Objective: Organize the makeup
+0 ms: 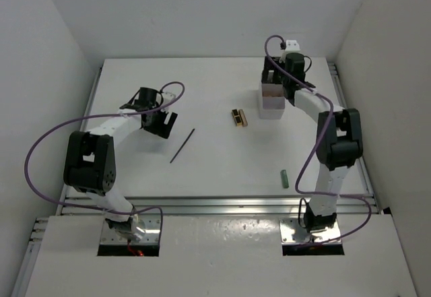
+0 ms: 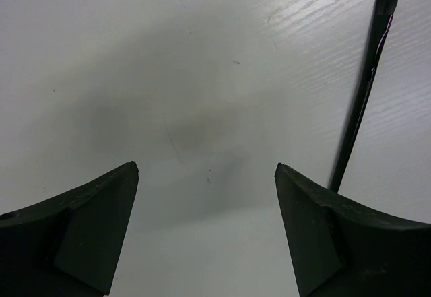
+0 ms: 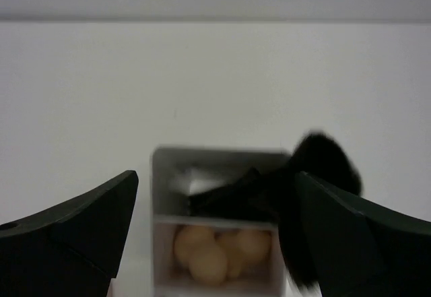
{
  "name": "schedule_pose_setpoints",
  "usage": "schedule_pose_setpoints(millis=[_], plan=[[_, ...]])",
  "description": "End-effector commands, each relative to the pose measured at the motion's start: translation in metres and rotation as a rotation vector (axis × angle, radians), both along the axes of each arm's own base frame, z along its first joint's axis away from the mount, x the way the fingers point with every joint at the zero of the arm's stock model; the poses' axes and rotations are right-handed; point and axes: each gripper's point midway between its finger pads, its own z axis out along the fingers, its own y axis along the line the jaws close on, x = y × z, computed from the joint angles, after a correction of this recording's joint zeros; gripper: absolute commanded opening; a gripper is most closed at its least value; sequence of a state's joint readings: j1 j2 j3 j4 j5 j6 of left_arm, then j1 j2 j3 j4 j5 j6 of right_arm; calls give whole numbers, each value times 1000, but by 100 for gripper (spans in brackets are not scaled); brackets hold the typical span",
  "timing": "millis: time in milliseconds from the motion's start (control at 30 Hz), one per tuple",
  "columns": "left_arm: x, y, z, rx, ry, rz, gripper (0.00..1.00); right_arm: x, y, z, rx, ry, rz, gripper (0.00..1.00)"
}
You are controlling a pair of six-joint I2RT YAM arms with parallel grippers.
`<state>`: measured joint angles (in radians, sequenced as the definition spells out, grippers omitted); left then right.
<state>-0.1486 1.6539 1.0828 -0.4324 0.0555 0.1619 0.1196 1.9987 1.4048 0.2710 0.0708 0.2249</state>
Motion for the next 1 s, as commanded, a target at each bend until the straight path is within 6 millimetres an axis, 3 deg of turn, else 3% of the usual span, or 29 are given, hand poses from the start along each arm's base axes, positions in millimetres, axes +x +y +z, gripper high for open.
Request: schedule_pose_setpoints(millis=[0,33,100,133,200,233,267,300,333,433,667,800,867,967], plan=[[11,4,16,-11,-39,12,89,-55,-9,72,-40,53,15,100],[13,1,19,-23,-47,5,89,-80,-23,59,-45,158,-31,100],[14,-1,22,-30,-46,0,89,-135,-50,74,-53,266,-121,100],[17,-1,26,-32,-56,0,89,-187,-78,42,-82,495,-208,100],[20,-3,30,-46,-64,2,89,-226,-93,36,-82,607,-275,100],[23,-4,34,-47,-76,2,89,-276,-122,8,-87,808,-369,100],[21,-4,33,-46,-68,2,89,-291,-130,-3,-84,876,-399,100],[21,-7,38,-66,-77,-11,89,-317,-135,-28,-81,987,-428,100],[20,-10,38,-82,-74,-10,89,-337,-160,-35,-41,1046,-523,100],[17,-21,44,-139,-83,-49,89,-370,-178,-61,111,1171,-650,100],[16,-22,44,-145,-81,-43,89,-356,-197,-99,307,1147,-649,100],[12,-22,45,-144,-72,-42,89,-365,-227,-118,356,1144,-698,100],[11,-26,49,-146,-80,-54,89,-353,-229,-117,375,1104,-670,99],[8,-33,48,-140,-72,-82,89,-334,-228,-101,316,1041,-601,95]])
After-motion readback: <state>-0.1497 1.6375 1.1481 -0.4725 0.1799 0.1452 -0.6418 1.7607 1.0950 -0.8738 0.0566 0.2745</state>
